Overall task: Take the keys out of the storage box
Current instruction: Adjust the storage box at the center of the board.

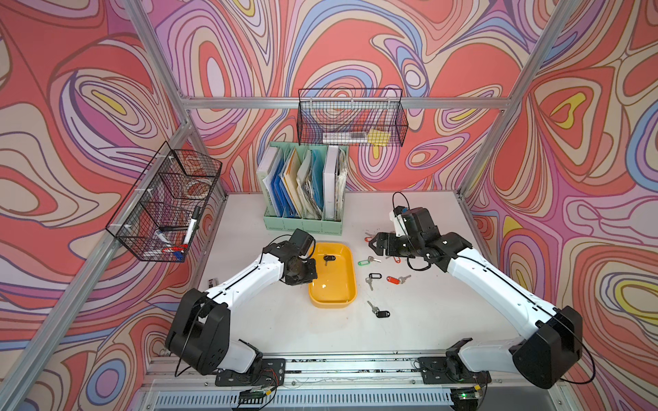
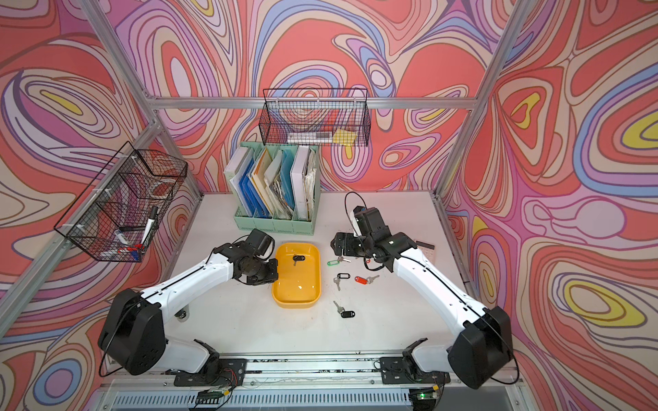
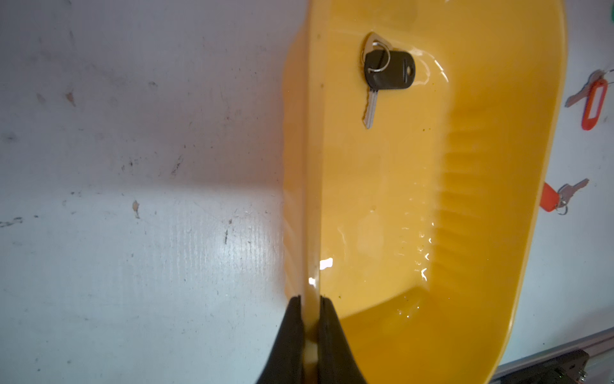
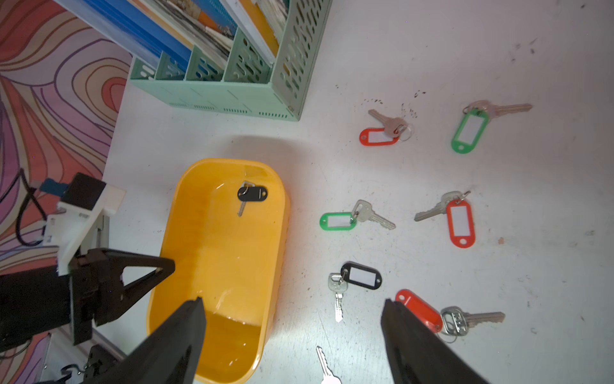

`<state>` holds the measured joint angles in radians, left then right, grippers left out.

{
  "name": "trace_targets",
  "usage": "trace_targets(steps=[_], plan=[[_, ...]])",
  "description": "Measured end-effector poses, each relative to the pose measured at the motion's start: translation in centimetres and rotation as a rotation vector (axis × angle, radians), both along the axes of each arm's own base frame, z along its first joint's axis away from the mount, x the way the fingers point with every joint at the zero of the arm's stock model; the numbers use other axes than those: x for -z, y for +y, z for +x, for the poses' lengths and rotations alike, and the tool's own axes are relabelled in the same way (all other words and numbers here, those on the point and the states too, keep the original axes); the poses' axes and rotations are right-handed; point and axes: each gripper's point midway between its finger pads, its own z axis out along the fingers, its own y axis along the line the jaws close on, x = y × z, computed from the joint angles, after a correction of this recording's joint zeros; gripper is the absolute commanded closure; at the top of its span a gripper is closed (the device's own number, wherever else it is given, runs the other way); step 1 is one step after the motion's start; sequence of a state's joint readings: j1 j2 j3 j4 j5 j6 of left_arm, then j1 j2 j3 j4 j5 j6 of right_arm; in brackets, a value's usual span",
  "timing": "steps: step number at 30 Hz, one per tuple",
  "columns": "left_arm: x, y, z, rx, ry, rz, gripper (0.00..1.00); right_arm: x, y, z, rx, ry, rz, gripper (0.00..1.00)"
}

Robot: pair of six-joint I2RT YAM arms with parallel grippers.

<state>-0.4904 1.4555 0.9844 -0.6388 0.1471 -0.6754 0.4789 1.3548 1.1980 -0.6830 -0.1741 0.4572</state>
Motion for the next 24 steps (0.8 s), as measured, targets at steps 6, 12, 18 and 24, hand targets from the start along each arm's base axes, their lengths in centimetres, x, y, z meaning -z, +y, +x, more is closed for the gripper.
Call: trace_targets(steps=[6,12,18,24], plan=[[1.6,-0.2,-0.2,-0.015,-0.007,-0.014,0.87,0.4,0.8,-1.6,-0.055,0.111,0.020,0.23],[1.8,-0.6,0.1,-0.023,-0.017,-0.037,0.67,0.9,1.7,-2.2,-0.077,0.194,0.004,0.28],[1.5,-0.9,-0.6,-0.019,-0.014,-0.077,0.62,2.4,4.0,-2.8,-0.130,0.255,-0.056,0.30],[1.4,-1.3,-2.3,-0.010,0.022,-0.140,0.63,4.2,7.8,-2.9,-0.201,0.281,-0.143,0.36]])
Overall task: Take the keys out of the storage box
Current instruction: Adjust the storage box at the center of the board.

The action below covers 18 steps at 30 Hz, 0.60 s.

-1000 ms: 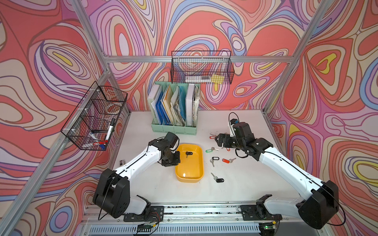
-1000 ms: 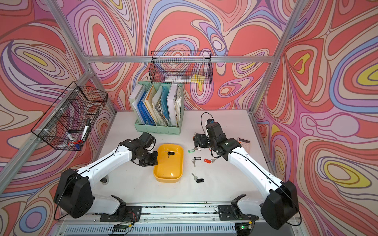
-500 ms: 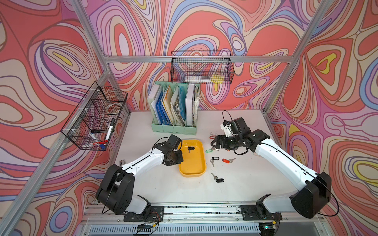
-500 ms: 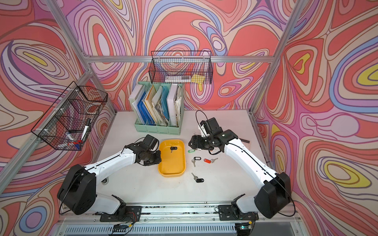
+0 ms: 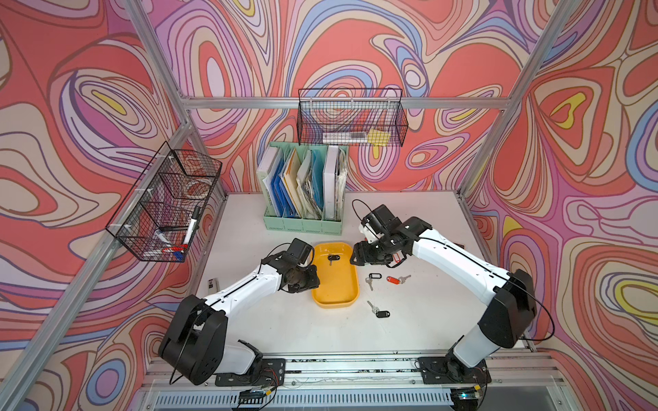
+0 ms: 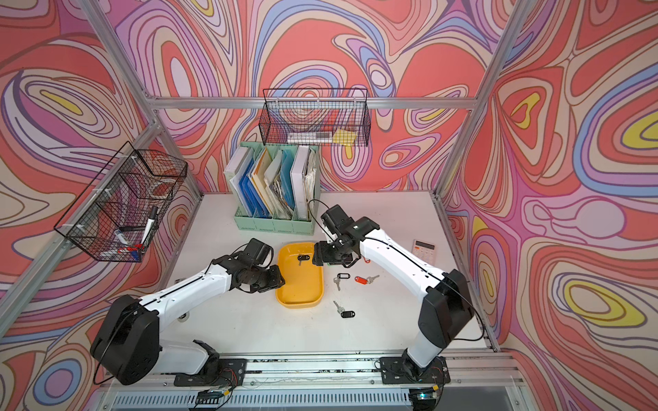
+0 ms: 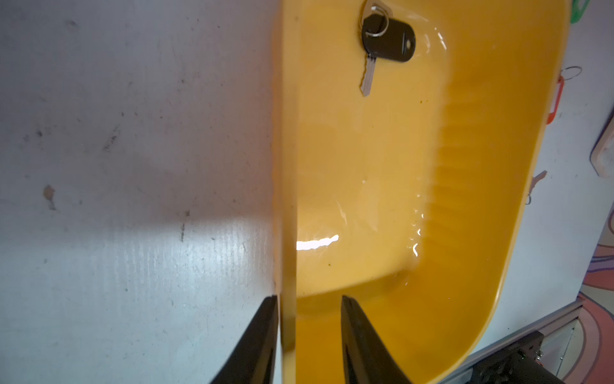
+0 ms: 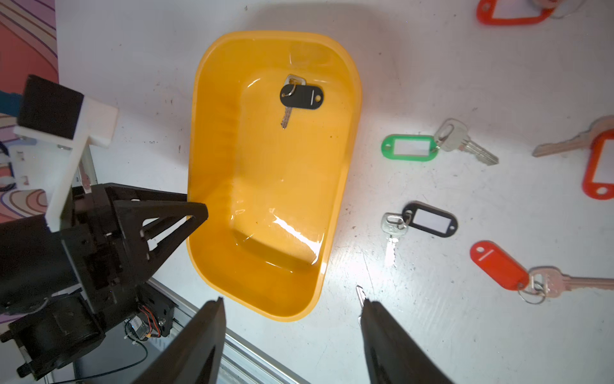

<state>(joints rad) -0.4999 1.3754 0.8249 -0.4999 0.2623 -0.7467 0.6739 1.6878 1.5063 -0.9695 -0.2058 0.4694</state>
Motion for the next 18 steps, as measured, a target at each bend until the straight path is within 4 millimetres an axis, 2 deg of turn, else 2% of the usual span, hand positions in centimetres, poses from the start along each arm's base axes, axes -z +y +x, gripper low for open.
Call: trace_targets(steps=[4,9,14,18], plan=[[-0.3,-0.4,-1.3,0.011,0.025,-0.053,0.64,1.6,2.0,0.0,-0.043,0.013,-0.058,0.42],[-0.6,-1.5,-2.5,0.040,0.065,-0.118,0.64,4.6,3.9,0.6,-0.068,0.021,-0.142,0.48],[-0.6,-2.5,-2.7,0.047,0.081,-0.176,0.64,6.8,5.9,2.3,-0.075,-0.026,-0.201,0.51],[-0.4,-2.4,-2.6,0.033,0.075,-0.179,0.54,8.0,7.4,3.8,-0.068,-0.071,-0.202,0.52]])
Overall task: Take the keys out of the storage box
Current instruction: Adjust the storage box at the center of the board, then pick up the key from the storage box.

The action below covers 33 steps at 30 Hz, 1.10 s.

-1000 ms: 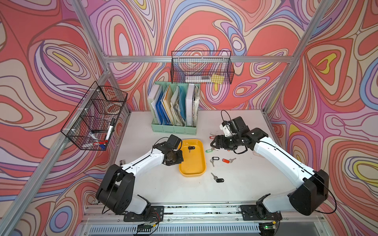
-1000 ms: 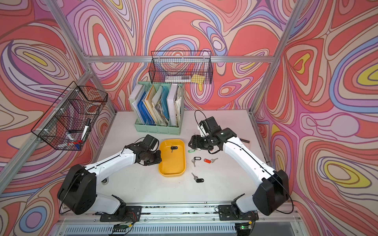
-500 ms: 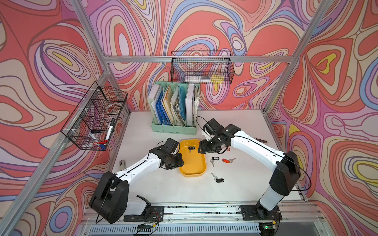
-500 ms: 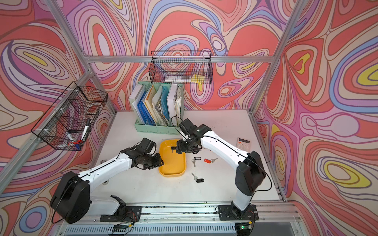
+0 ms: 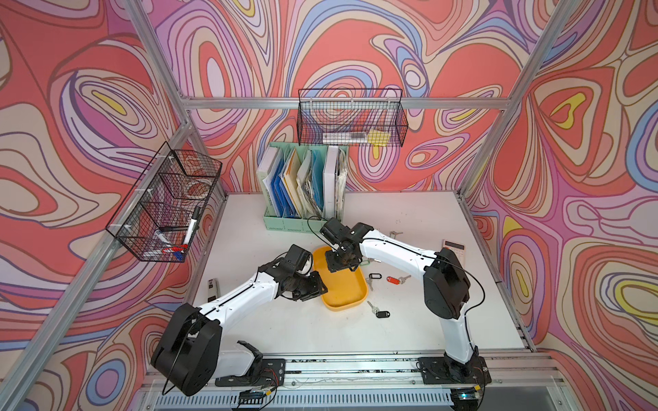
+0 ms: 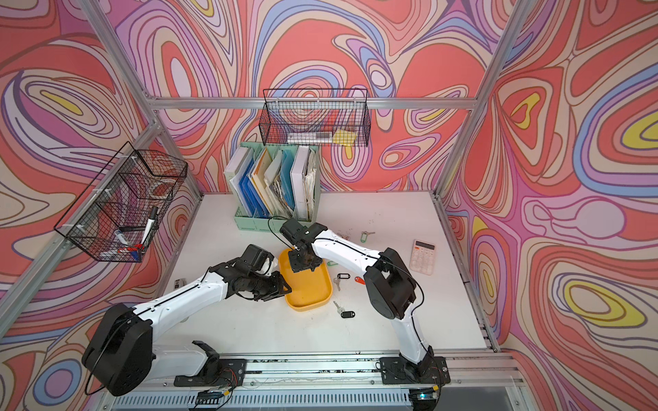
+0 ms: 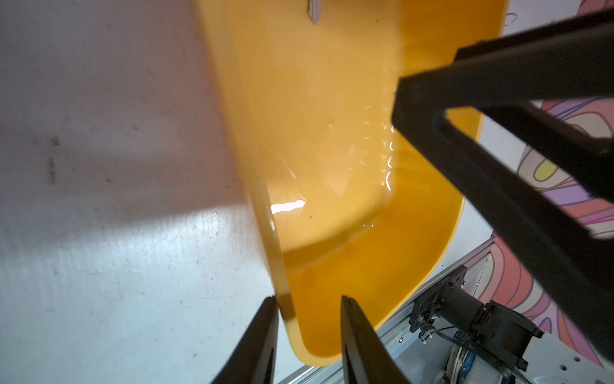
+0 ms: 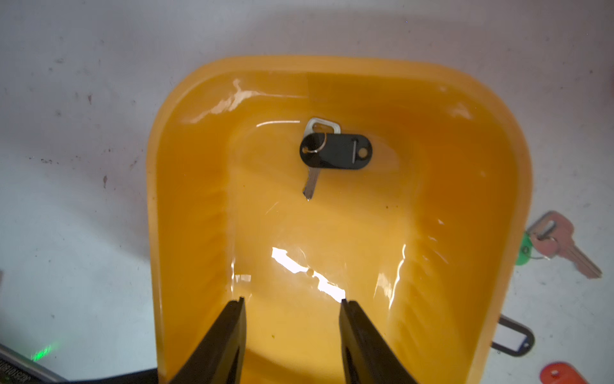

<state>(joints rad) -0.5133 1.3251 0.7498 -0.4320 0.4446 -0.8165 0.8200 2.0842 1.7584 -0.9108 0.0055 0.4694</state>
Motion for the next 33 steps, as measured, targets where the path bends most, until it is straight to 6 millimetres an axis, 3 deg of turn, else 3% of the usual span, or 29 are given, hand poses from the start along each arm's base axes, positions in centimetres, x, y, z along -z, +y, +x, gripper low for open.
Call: trace_targets(steps=[7,15,33], plan=[[0.6,1.4,0.0,-0.057,-0.022,0.052,0.40,1.4,0.8,2.2,0.066,-0.060,0.008,0.57],[-0.3,3.0,0.9,-0.137,-0.101,0.099,0.24,3.2,1.8,3.8,0.104,-0.085,0.004,0.58],[-0.6,3.8,1.2,-0.180,-0.125,0.125,0.21,4.6,2.2,5.6,0.130,-0.122,-0.029,0.58]])
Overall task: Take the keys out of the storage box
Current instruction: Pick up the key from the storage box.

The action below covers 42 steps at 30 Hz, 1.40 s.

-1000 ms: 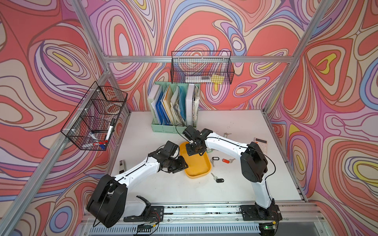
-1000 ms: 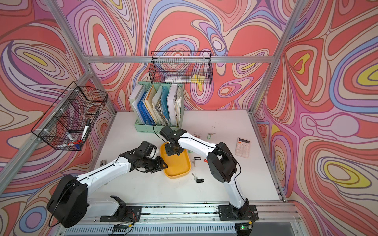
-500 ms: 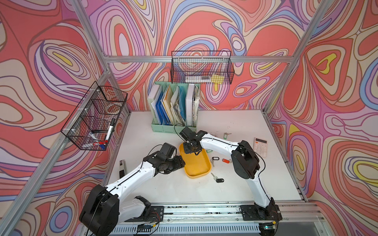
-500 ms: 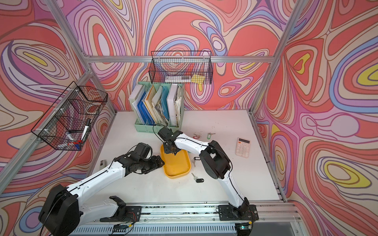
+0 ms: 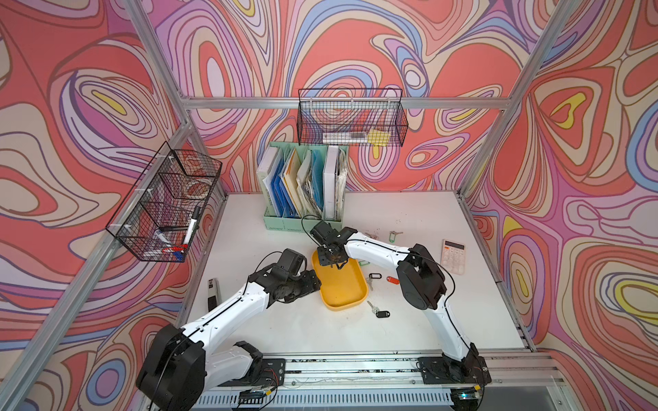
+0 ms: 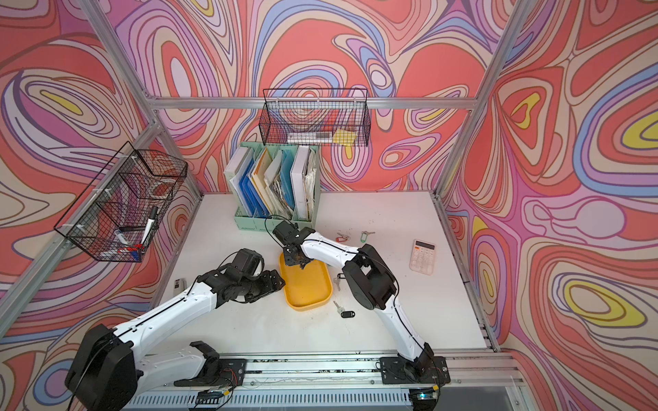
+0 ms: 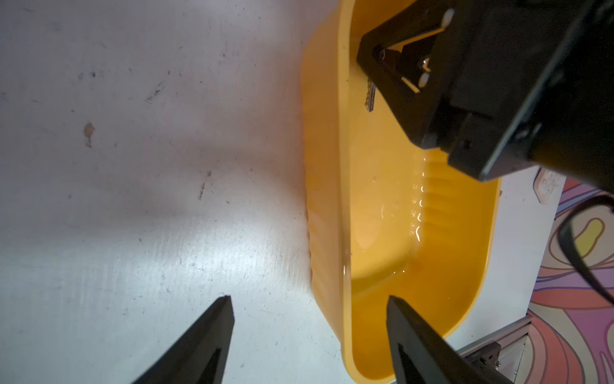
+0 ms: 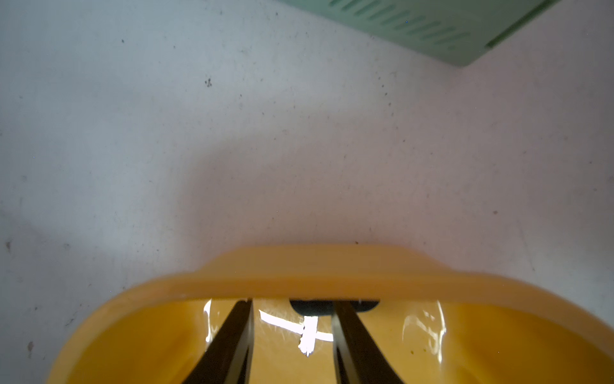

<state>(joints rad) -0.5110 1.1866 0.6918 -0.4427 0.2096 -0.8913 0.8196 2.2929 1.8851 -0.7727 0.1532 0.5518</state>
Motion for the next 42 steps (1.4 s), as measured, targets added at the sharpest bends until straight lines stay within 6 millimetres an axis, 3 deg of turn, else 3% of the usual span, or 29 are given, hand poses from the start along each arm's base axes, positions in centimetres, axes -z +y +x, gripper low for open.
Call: trace_targets(steps=[11,16,23,32,42], plan=[[0.2,0.0,0.0,0.000,0.006,0.004,0.20,1.2,0.2,0.4,0.005,0.003,-0.020,0.59],[0.2,0.0,0.0,0.000,0.006,0.004,0.20,1.2,0.2,0.4,0.006,0.004,-0.019,0.66],[0.4,0.0,-0.1,0.002,0.013,0.006,0.19,1.5,0.3,0.4,0.014,0.001,-0.002,0.85],[0.6,0.6,-0.2,-0.009,0.028,0.020,0.18,1.3,0.9,-0.2,0.000,0.011,0.055,0.99],[-0.3,1.9,-0.1,-0.031,0.001,0.031,0.16,0.2,0.5,-2.1,-0.028,0.039,0.060,1.00]])
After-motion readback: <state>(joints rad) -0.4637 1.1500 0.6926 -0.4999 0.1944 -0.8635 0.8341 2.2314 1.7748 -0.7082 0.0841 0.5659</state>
